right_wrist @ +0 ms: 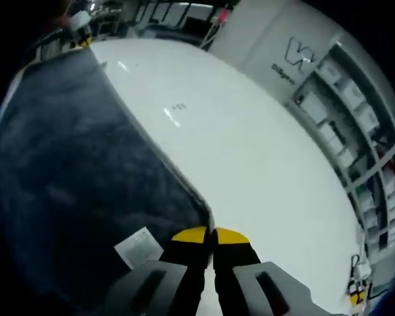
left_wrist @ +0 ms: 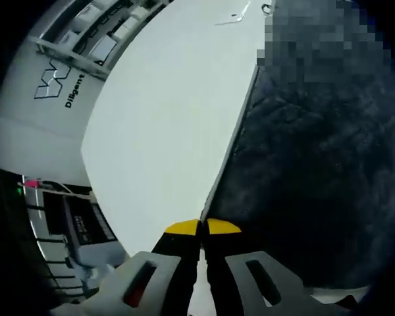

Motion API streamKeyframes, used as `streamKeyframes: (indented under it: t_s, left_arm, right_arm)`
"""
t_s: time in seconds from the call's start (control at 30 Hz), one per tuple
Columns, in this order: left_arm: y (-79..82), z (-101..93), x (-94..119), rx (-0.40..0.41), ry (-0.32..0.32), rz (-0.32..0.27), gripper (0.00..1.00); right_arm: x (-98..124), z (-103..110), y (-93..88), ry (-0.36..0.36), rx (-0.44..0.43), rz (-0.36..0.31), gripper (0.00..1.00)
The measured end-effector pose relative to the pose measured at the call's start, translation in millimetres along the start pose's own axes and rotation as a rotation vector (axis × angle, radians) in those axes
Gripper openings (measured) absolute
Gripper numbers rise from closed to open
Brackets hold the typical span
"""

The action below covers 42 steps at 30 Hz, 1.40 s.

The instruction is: Open the folded towel by lifting each exposed corner and separating the folded layers until the towel lies flat within the target outline without major curled edges

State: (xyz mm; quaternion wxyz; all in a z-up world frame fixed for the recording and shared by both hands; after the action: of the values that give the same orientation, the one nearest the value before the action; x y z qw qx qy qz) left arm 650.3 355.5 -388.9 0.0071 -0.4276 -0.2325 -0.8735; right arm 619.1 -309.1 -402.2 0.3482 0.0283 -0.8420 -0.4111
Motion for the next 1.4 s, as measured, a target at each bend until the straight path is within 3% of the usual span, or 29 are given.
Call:
streamKeyframes:
  t_s: [0.17,0.2,0.27,0.33,0.4,0.47,0.5,0.6,0.7,0.73,0.8,0.9,1.03,1.13,1.17,1.23,1.3,1.4]
  left_arm:
    - [0.4,3.9,-2.7,0.001,0.046,-0.017,0.02]
    - [0.8,4.6,-3.2,-0.013,0.055,-0.016,0.03]
    - [7.5,10.3,-1.1,-0.025,0.075,-0.04,0.13]
    - [11.0,20.1,2.5,-0.022,0.102,-0.056,0.27]
    - [8.8,28.0,6.8,-0.033,0.122,-0.037,0.39]
    - [5.8,38.1,11.7,-0.043,0.168,-0.014,0.57]
    - [6.2,44.0,13.2,-0.05,0.195,-0.016,0.7]
    - [8.6,61.6,22.7,-0.037,0.301,-0.012,0.96]
    - [12.6,88.3,42.1,-0.029,0.46,0.002,1.0]
    - [11.7,92.1,47.3,0.011,0.479,0.015,1.0]
    - [16.5,96.2,52.6,0.099,0.488,-0.03,1.0]
    - [34.5,100.1,61.0,0.15,0.487,-0.15,1.0]
    - [62.3,85.2,74.5,0.332,0.422,-0.301,1.0]
    - [92.5,80.0,95.0,0.511,0.391,-0.509,1.0]
    - [98.9,78.1,101.4,0.541,0.374,-0.549,1.0]
    - [106.9,62.3,119.7,0.522,0.374,-0.587,1.0]
    - [111.1,45.4,137.8,0.507,0.399,-0.611,1.0]
    - [110.9,41.3,157.3,0.509,0.418,-0.653,1.0]
  right_arm:
    - [0.3,5.7,2.5,-0.038,0.027,-0.023,0.0]
    - [0.8,6.2,4.8,-0.062,0.074,-0.04,0.0]
    - [2.9,9.9,4.9,-0.072,0.095,-0.038,0.02]
    - [-0.9,-8.2,4.5,-0.084,0.09,-0.03,0.07]
    - [-3.8,-25.3,5.0,-0.12,0.092,-0.026,0.16]
    - [-4.6,-32.4,5.0,-0.146,0.053,-0.023,0.23]
    - [-5.2,-38.5,5.6,-0.167,0.048,-0.02,0.28]
    - [-0.6,-57.0,9.3,-0.236,0.049,-0.033,0.59]
    - [5.4,-76.9,12.1,-0.275,0.058,-0.046,1.0]
    - [9.9,-83.1,13.9,-0.289,0.062,-0.051,0.99]
    - [19.7,-98.7,18.0,-0.352,0.062,-0.057,1.0]
    - [31.9,-119.0,32.6,-0.405,0.053,-0.119,1.0]
    - [48.6,-140.6,50.6,-0.476,-0.037,-0.226,1.0]
    - [61.6,-146.0,63.8,-0.496,-0.138,-0.305,1.0]
    - [67.4,-144.0,68.6,-0.491,-0.155,-0.326,1.0]
    - [81.3,-141.4,79.6,-0.506,-0.19,-0.391,1.0]
    - [91.1,-123.0,83.5,-0.498,-0.228,-0.424,1.0]
    - [121.9,-88.6,88.6,-0.483,-0.265,-0.462,1.0]
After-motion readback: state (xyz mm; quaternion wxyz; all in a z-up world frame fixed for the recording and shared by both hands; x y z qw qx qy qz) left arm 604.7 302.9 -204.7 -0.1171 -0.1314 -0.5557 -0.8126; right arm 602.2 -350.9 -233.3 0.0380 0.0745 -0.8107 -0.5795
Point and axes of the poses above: the point that each gripper's makers call its tool centre point, and the gripper's own axes: x roughly backward along the fingers, z roughly to its left, y roughly out of its top, the point moved 3 cm from there along x, roughly backward along the fingers, and after that the axes turned 14 degrees about -z, right-handed, at the moved point
